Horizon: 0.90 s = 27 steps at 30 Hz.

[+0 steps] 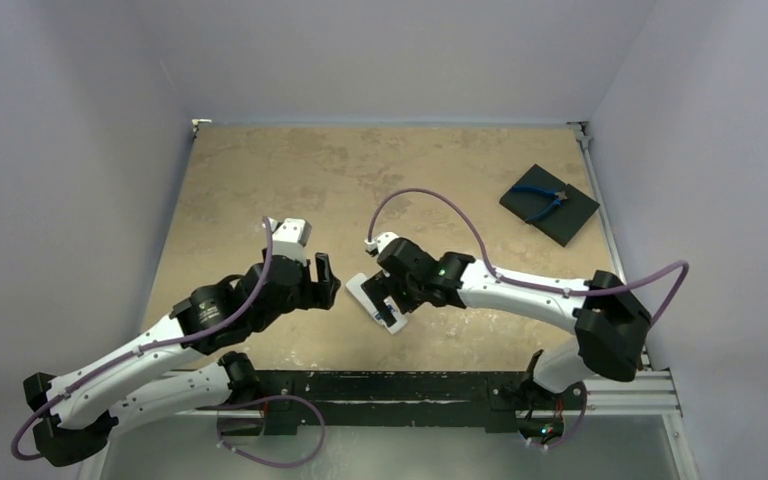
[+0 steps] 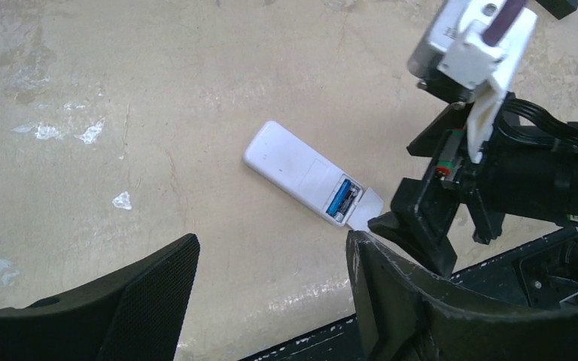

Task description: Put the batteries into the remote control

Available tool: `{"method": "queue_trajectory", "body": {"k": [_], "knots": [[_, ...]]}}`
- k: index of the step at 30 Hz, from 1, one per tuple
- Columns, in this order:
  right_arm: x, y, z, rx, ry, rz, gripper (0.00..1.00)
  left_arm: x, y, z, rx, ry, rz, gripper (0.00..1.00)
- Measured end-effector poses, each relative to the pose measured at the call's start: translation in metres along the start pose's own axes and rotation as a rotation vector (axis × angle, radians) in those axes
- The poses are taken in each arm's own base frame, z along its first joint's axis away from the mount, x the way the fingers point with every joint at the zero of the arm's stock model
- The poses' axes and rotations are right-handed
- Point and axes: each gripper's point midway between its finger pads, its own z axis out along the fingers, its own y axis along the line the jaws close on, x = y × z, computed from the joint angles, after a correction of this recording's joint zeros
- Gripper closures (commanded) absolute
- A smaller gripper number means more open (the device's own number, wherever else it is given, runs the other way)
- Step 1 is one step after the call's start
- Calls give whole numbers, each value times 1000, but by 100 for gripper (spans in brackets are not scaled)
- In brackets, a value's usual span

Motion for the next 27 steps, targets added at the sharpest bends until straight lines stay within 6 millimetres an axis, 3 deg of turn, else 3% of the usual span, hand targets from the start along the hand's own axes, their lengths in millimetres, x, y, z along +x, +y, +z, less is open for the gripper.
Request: {"method": "queue_trajectory", "body": {"k": [13,24,27], "knots": [[27,2,12,-78,-148,153,1,3,3,6,-34,14,16,27],[10,11,-44,-232,-548,216,1,5,5,10,-54,20,25,27],[14,0,-47,-215,-603,292,1,5,6,11,-63,16,26,27]]}}
